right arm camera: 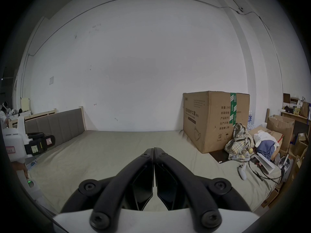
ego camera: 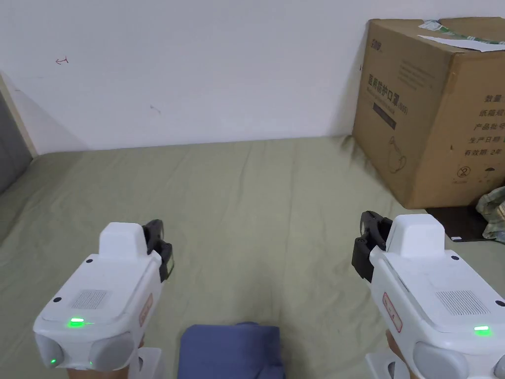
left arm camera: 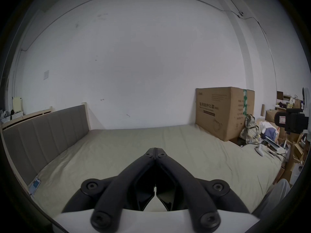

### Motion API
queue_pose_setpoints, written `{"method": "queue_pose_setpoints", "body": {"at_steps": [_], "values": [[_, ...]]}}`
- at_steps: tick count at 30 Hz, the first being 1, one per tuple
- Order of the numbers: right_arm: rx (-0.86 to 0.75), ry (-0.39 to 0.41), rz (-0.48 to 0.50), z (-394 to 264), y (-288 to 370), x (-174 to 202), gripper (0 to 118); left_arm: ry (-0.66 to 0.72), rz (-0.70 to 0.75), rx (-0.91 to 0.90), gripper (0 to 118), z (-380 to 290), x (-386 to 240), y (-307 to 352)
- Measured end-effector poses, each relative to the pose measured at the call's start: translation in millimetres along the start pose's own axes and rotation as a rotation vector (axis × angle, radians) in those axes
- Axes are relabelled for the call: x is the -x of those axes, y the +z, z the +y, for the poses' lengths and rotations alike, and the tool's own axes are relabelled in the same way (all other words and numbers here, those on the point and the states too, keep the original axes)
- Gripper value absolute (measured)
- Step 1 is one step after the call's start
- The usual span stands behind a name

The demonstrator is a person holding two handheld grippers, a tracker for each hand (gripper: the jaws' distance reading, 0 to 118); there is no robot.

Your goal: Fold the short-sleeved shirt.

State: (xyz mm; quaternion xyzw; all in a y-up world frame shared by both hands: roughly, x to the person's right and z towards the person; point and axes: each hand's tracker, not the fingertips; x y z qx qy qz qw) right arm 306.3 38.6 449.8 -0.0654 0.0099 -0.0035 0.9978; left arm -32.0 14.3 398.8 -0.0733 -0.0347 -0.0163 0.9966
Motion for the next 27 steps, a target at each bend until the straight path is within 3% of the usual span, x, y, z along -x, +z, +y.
{"method": "queue_pose_setpoints", "body": {"at_steps": [13, 17, 27], "values": [[0.011, 0.035, 0.03, -18.0, -8.0, 20.4, 0, -0.002, 0.1, -0.028, 0, -5.8, 38.4, 16.1], [0.111, 0.027, 0.092, -53.6, -26.5, 40.8, 0, -0.003, 0.104, -0.021, 0, -8.2, 44.3, 16.9], [0.435, 0.114, 0.221, -181.2, -74.9, 112.6, 0, 0.037, 0.094, 0.046, 0, -30.5, 63.5, 6.7]]}}
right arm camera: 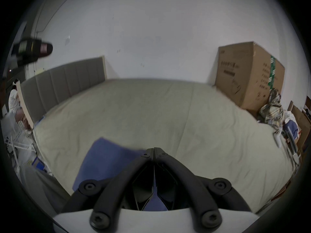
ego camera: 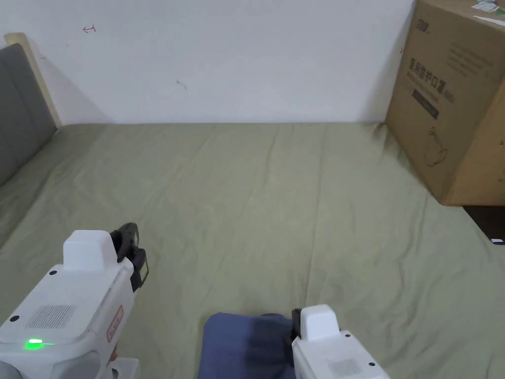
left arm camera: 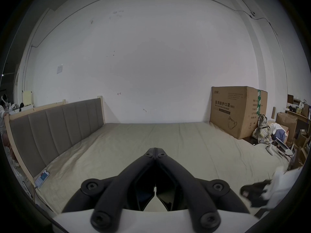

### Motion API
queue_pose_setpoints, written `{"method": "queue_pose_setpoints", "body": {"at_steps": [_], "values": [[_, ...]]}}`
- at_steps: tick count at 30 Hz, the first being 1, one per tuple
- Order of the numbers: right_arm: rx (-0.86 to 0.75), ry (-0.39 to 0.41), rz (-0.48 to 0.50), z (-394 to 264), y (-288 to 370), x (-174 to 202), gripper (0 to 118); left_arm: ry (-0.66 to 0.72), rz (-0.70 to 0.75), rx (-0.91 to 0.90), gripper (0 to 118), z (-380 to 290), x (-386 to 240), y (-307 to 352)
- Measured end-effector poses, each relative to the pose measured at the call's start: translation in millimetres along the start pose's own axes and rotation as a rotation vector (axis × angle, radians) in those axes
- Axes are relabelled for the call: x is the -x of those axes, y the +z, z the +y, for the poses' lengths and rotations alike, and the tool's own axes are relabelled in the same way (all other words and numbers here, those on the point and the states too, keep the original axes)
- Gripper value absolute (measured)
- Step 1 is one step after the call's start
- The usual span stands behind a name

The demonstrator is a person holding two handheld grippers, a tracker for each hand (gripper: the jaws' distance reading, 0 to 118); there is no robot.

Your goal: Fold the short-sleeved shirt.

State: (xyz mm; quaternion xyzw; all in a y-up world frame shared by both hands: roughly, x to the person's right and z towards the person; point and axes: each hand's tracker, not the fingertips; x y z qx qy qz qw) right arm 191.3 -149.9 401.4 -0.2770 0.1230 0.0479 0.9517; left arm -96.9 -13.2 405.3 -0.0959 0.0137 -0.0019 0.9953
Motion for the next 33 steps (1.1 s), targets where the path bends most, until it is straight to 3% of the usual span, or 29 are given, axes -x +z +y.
{"method": "queue_pose_setpoints", "body": {"at_steps": [6, 11, 13, 15, 18, 19, 20, 24, 27, 28, 30, 33], "values": [[0.164, -0.019, 0.047, -37.6, -52.0, 24.9, 0, 0.054, -0.042, 0.1, 0, -24.3, 10.0, -4.8], [0.159, 0.073, 0.015, -49.6, -72.6, 33.5, 0, 0.121, -0.13, 0.26, 0, -52.1, 12.7, -11.8], [0.147, 0.083, 0.016, -51.7, -72.3, 33.5, 0, 0.187, -0.19, 0.362, 7, -66.2, 11.3, -19.7], [0.131, 0.071, 0.024, -55.2, -69.1, 30.8, 0, 0.27, -0.236, 0.489, 29, -81.7, 9.6, -31.9], [0.124, 0.053, 0.046, -53.8, -64.7, 26.6, 0, 0.398, -0.313, 0.686, 97, -108.7, 6.0, -55.1], [0.125, 0.048, 0.054, -52.2, -64.7, 25.3, 0, 0.423, -0.346, 0.742, 108, -118.6, 2.8, -62.8], [0.134, 0.049, 0.062, -51.2, -64.6, 24.5, 0, 0.427, -0.375, 0.785, 111, -126.6, -0.4, -68.7], [0.145, 0.036, 0.084, -48.9, -65.6, 18.4, 0, 0.459, -0.403, 0.869, 110, -153.7, -9.0, -87.0], [0.156, 0.023, 0.102, -46.8, -67.2, 13.3, 0, 0.405, -0.4, 0.92, 104, -163.5, -16.1, -96.4], [0.16, 0.017, 0.11, -46.0, -67.3, 11.6, 0, 0.389, -0.412, 0.919, 93, -168.1, -19.4, -96.8], [0.164, 0.01, 0.122, -45.5, -68.4, 7.7, 0, 0.37, -0.443, 0.951, 56, -176.9, -24.7, -101.8], [0.17, 0.001, 0.145, -41.9, -66.0, 2.3, 0, 0.407, -0.439, 0.949, 32, -182.8, -24.7, -103.4]]}}
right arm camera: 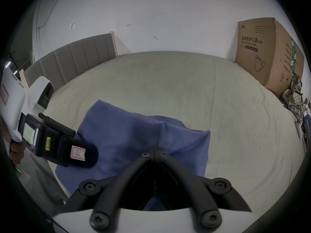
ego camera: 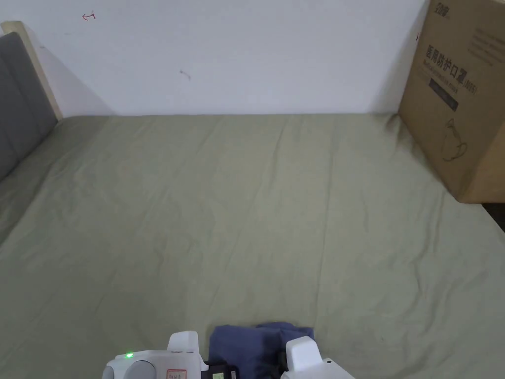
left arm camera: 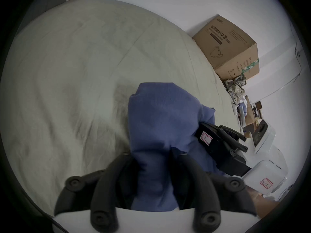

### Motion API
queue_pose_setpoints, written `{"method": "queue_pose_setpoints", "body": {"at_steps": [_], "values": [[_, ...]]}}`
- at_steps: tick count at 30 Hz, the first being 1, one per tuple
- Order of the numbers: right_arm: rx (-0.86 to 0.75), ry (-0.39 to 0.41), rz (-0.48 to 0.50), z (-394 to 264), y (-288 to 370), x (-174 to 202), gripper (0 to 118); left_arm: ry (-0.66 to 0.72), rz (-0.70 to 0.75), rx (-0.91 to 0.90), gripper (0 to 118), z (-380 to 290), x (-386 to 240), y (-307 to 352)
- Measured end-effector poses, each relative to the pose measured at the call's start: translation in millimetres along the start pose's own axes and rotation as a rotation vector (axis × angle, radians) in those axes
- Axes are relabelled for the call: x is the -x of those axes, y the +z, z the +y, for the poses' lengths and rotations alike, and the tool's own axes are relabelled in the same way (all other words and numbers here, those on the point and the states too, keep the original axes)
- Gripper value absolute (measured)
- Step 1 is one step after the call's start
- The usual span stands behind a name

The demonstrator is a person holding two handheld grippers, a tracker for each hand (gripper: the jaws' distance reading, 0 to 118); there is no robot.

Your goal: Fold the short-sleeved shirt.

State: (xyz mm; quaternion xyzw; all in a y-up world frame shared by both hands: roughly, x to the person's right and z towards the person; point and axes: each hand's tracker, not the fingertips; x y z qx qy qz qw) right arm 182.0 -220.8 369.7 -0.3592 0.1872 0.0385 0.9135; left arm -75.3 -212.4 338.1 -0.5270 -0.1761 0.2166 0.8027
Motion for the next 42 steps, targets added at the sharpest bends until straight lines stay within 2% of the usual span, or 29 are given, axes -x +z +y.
{"method": "queue_pose_setpoints", "body": {"at_steps": [1, 4, 6, 11, 18, 26, 31, 33, 35, 37, 41, 42], "values": [[0.002, -0.001, 0.007, 2.7, 2.6, -1.4, 0, 0.023, -0.026, -0.002, 25, 0.7, 0.5, 1.3], [-0.014, -0.046, 0.027, 13.3, 18.0, -7.1, 0, -0.003, -0.017, -0.025, 19, -0.4, -3.7, 10.4], [-0.084, -0.066, 0.036, 24.0, 33.0, -10.1, 0, -0.009, -0.026, -0.052, 18, 3.9, -3.8, 22.6], [-0.174, -0.035, 0.006, 59.2, 59.0, -14.6, 0, -0.044, 0.018, -0.115, 17, 34.8, 18.7, 65.2], [-0.266, -0.017, -0.011, 96.6, 70.1, -7.0, 0, -0.068, 0.276, -0.191, 17, 93.2, 114.4, 163.4], [-0.293, -0.028, -0.014, 118.5, 51.7, 5.1, 0, 0.051, 0.558, -0.238, 17, 141.1, 239.0, 257.5], [-0.267, -0.028, -0.029, 121.6, 31.3, 4.0, 0, 0.159, 0.617, -0.206, 17, 145.5, 277.8, 262.2], [-0.254, -0.029, -0.038, 119.7, 28.2, 1.7, 0, 0.155, 0.606, -0.195, 17, 144.6, 281.8, 251.4], [-0.239, -0.042, -0.044, 118.4, 28.1, -2.1, 0, 0.132, 0.655, -0.149, 19, 146.9, 279.6, 241.2], [-0.239, -0.05, -0.049, 117.2, 32.1, -5.6, 0, 0.097, 0.671, -0.136, 28, 147.6, 273.8, 235.8], [-0.256, -0.059, -0.064, 118.4, 43.4, -11.0, 0, 0.096, 0.671, -0.153, 95, 149.5, 261.3, 235.7], [-0.263, -0.063, -0.068, 119.1, 47.3, -12.3, 0, 0.099, 0.677, -0.167, 102, 149.0, 253.0, 235.8]]}}
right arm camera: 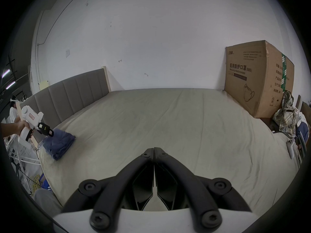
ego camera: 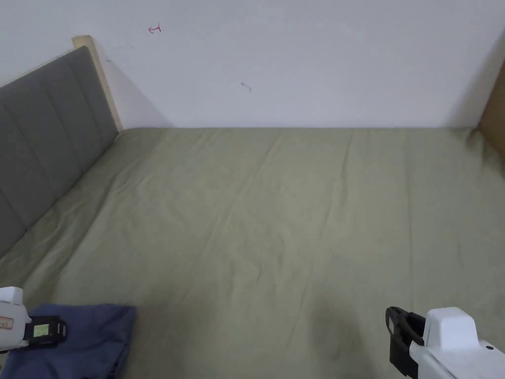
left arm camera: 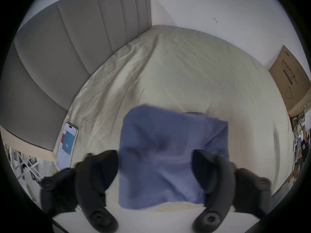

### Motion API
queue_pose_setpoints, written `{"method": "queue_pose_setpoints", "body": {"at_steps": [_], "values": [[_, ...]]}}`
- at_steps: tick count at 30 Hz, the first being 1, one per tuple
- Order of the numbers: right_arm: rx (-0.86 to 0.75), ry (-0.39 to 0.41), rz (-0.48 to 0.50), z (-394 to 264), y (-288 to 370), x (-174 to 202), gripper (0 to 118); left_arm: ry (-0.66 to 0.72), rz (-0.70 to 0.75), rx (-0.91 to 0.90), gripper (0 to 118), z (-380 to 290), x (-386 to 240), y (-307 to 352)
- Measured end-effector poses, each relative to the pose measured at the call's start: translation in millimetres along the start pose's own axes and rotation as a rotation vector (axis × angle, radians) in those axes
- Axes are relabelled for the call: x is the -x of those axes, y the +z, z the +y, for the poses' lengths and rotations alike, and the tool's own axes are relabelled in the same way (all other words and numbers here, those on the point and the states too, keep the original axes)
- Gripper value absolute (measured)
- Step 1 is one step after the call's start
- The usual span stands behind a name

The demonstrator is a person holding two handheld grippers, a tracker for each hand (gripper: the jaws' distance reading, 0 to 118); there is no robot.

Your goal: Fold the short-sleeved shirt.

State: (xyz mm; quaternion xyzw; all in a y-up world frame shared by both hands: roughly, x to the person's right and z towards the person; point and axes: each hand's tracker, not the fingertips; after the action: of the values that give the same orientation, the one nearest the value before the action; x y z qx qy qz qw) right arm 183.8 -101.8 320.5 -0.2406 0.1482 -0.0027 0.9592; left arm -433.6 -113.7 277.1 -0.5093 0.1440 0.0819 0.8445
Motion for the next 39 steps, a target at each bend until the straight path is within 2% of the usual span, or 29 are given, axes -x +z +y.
{"method": "queue_pose_setpoints", "body": {"at_steps": [5, 14, 15, 20, 24, 28, 32, 34, 36, 37, 38, 39], "values": [[-0.053, -0.017, -0.019, 15.1, 21.0, -5.7, 0, -0.052, 0.027, -0.14, 103, 5.4, -23.1, 41.2], [-0.21, -0.008, -0.099, 66.3, 86.7, -14.2, 0, -0.078, -0.025, -0.499, 102, 0.0, -101.7, 167.3], [-0.228, 0.001, -0.114, 73.9, 101.2, -37.5, 0, -0.083, -0.031, -0.545, 102, -3.5, -114.2, 183.1], [-0.311, 0.037, -0.15, 98.4, 143.1, -51.9, 0, -0.09, -0.033, -0.779, 102, -29.4, -180.0, 246.4], [-0.369, 0.073, -0.199, 108.5, 172.3, -62.2, 0, -0.072, -0.084, -0.947, 102, -58.3, -230.2, 278.0], [-0.413, 0.072, -0.24, 110.6, 195.0, -75.6, 0, -0.092, -0.101, -1.078, 102, -88.0, -279.7, 294.9], [-0.431, 0.075, -0.275, 109.6, 210.9, -86.4, 0, -0.128, -0.122, -1.162, 96, -112.8, -322.5, 294.4], [-0.434, 0.07, -0.292, 106.8, 215.3, -92.8, 0, -0.137, -0.142, -1.177, 85, -125.6, -342.9, 291.9], [-0.436, 0.064, -0.296, 103.9, 218.2, -99.1, 0, -0.156, -0.171, -1.184, 61, -136.0, -355.8, 288.9], [-0.435, 0.062, -0.3, 102.6, 219.6, -101.5, 0, -0.167, -0.178, -1.188, 46, -141.0, -364.2, 287.5], [-0.433, 0.06, -0.303, 101.0, 221.1, -103.9, 0, -0.171, -0.183, -1.188, 22, -145.0, -369.5, 285.6], [-0.434, 0.056, -0.305, 99.9, 220.7, -105.0, 0, -0.178, -0.194, -1.188, 6, -148.3, -373.5, 283.5]]}}
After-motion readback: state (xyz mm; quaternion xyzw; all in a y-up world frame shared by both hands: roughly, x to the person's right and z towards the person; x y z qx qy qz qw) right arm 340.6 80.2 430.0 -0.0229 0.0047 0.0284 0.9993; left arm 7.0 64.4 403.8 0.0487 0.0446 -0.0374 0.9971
